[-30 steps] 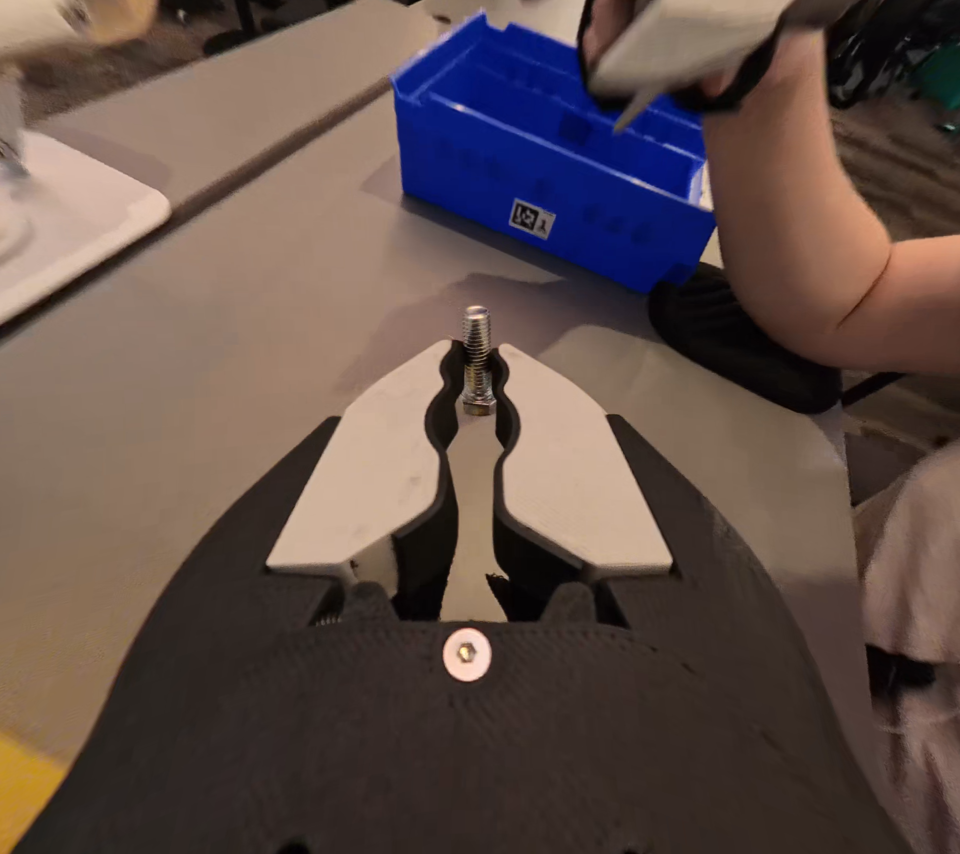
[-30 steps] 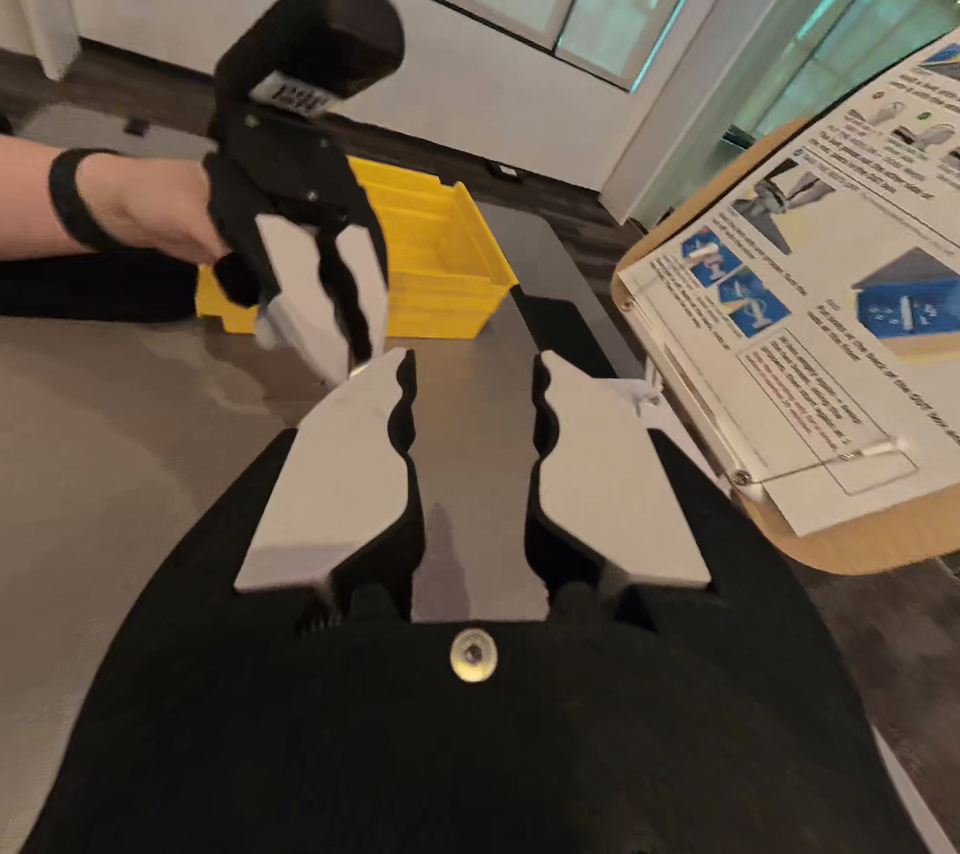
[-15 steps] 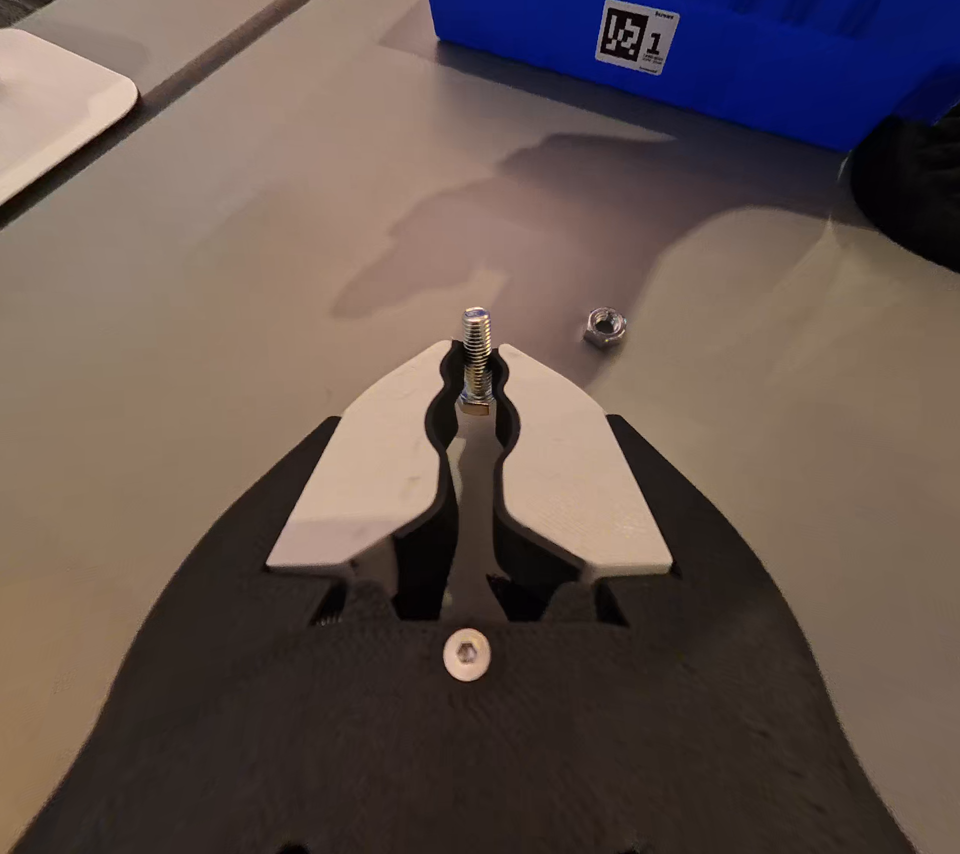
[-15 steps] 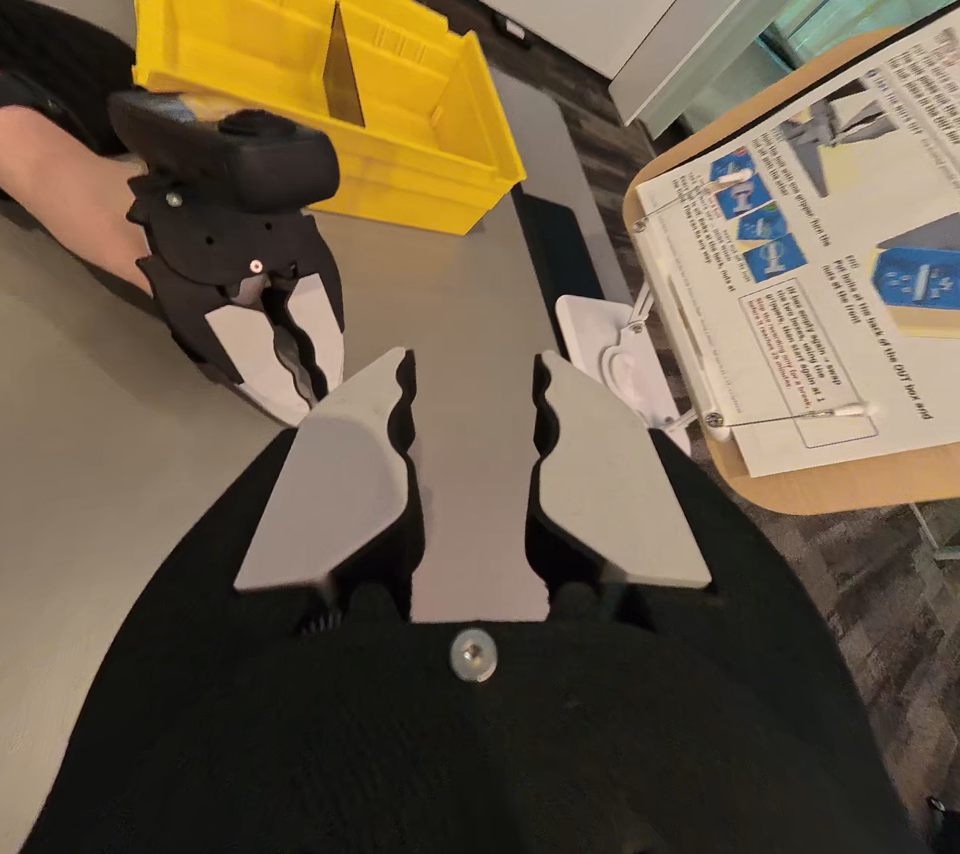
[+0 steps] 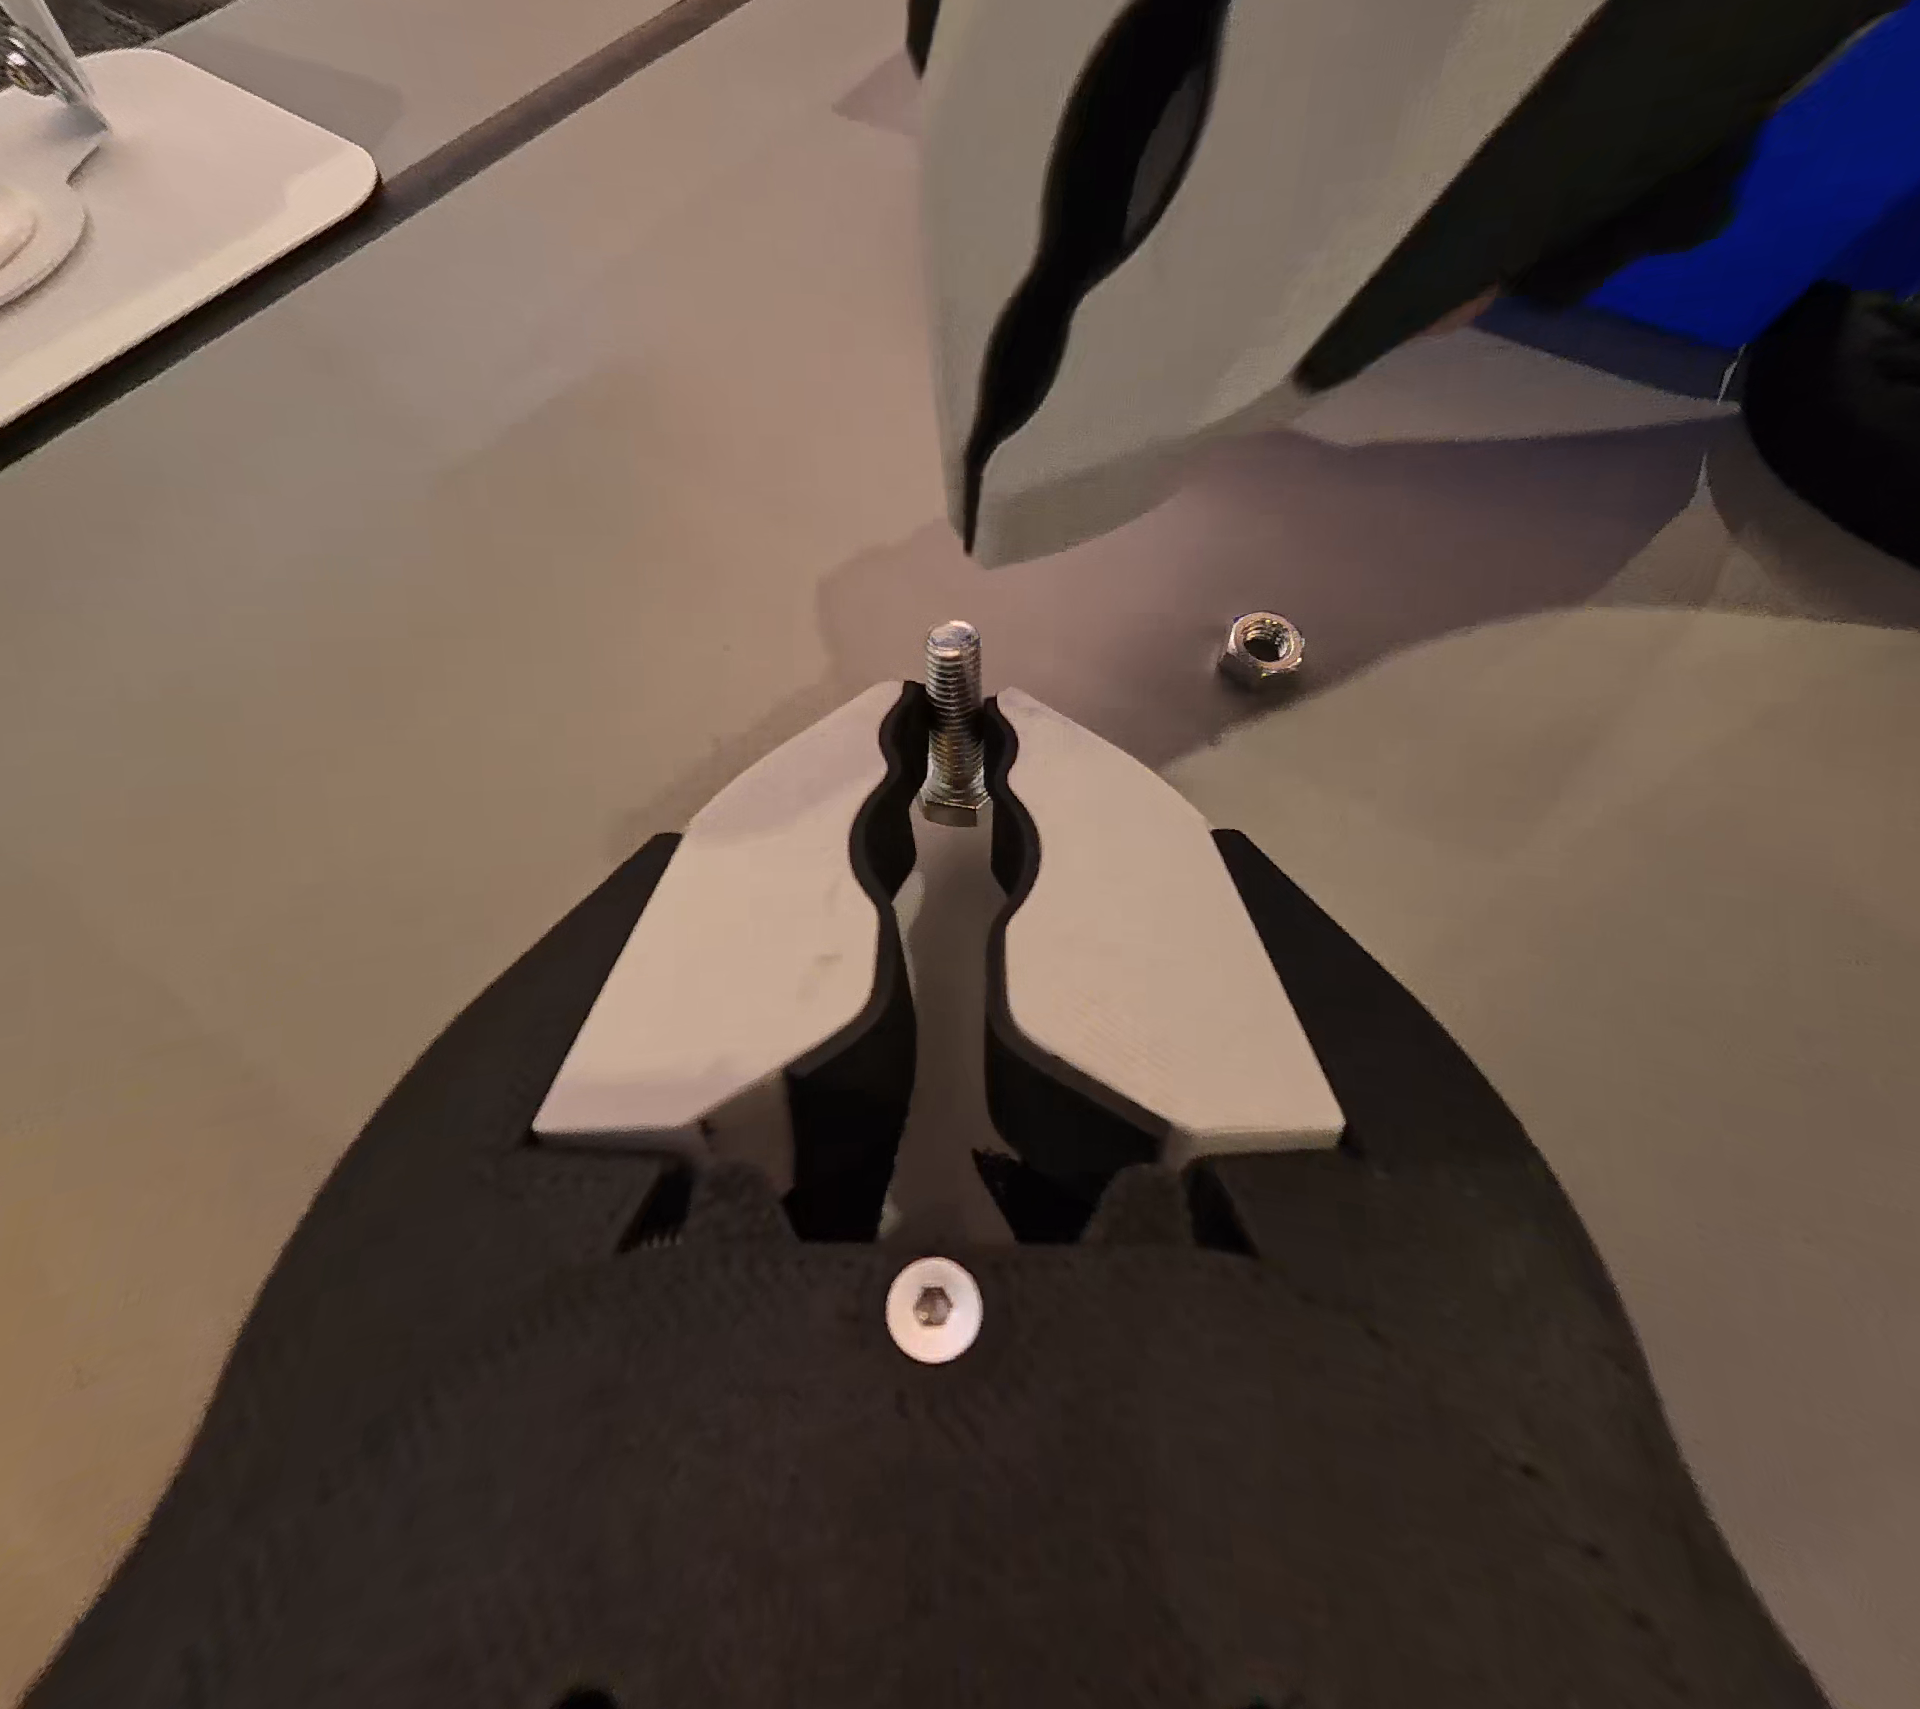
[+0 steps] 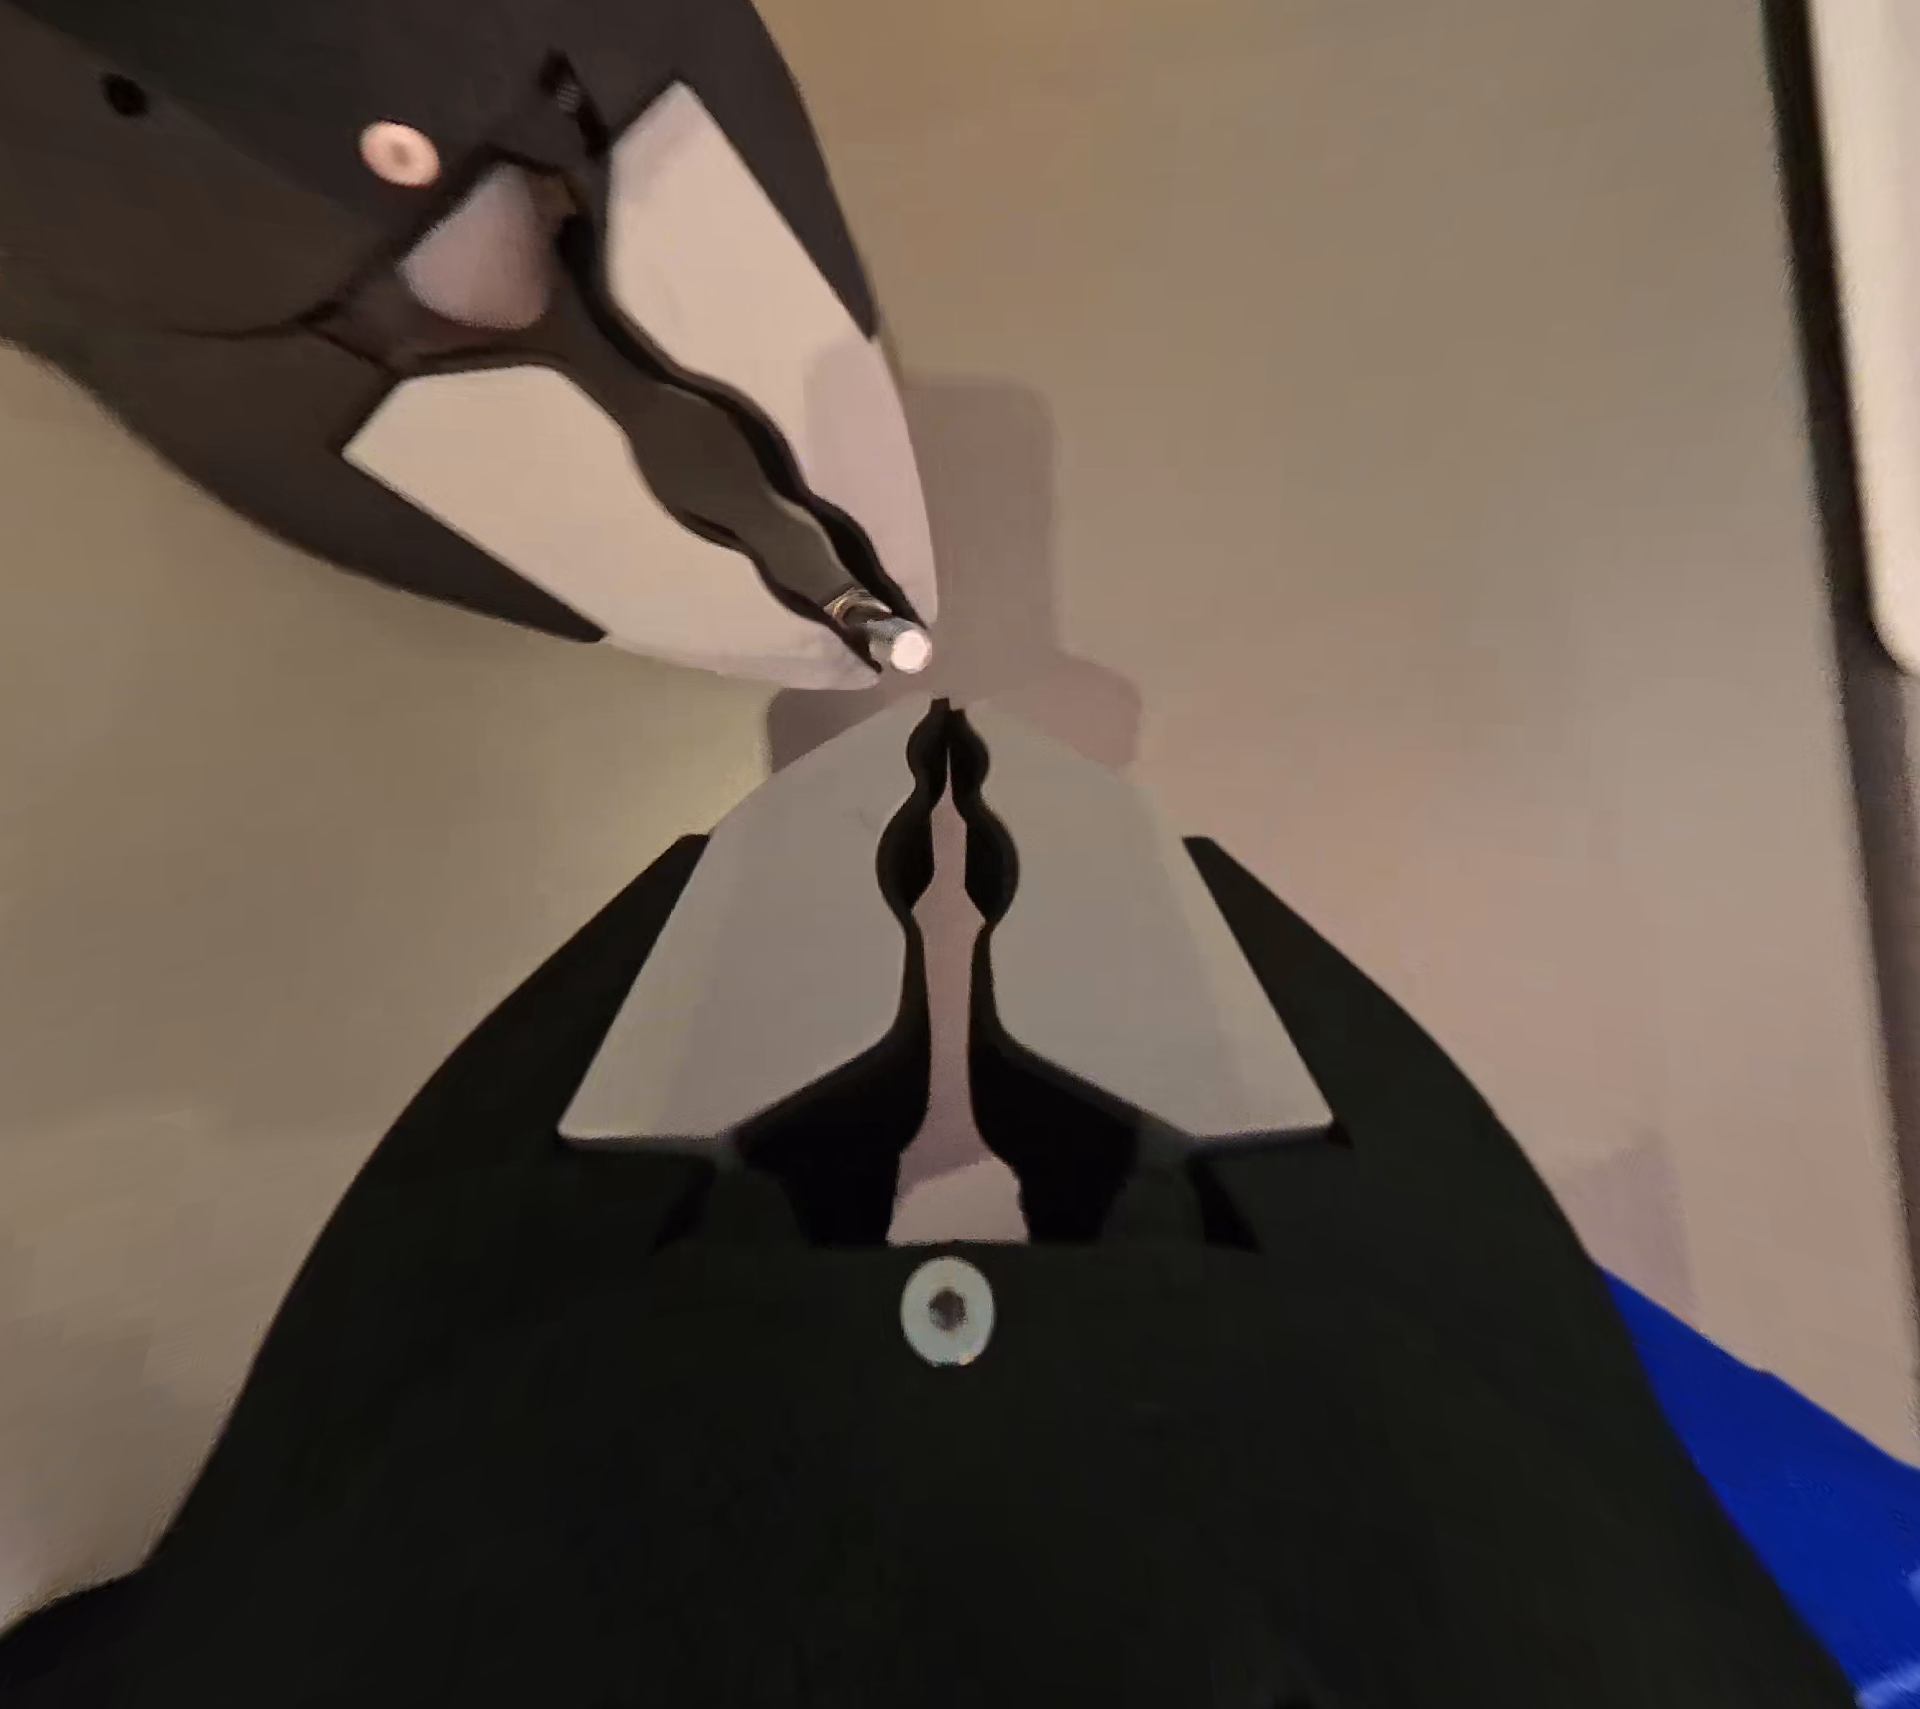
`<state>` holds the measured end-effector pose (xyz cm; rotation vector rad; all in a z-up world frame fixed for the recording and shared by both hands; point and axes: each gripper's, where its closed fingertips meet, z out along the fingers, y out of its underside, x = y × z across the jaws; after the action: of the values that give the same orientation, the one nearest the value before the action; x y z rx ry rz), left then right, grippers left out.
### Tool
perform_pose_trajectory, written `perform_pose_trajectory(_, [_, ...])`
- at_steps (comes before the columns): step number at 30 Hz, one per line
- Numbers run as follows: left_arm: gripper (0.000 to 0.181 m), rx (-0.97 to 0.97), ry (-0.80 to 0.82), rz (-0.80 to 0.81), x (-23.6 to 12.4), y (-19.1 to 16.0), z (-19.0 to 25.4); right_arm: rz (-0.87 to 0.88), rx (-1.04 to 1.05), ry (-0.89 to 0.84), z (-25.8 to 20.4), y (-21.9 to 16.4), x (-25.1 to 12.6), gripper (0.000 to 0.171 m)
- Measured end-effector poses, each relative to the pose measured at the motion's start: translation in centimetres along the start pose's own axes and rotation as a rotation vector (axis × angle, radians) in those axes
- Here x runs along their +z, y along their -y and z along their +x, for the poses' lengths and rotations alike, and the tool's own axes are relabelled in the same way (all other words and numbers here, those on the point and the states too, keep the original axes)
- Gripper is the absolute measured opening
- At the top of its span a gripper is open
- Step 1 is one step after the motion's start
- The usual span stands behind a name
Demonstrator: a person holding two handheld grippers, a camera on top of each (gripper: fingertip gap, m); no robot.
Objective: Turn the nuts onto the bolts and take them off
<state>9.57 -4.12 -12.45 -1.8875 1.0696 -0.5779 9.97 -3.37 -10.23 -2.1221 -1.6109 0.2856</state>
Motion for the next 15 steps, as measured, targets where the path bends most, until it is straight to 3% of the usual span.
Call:
perform_pose_trajectory(1, [0.009, -0.002, -0.003, 0.002, 0.0, 0.0, 0.0, -0.014, 0.038, 0.007, 0.2, -0.3, 0.5, 0.001])
perform_pose_trajectory(15, [0.010, 0.088, -0.009, -0.039, 0.5, -0.6, 0.9, -0.042, 0.060, 0.128, -1.0, -0.8, 2.0, 0.001])
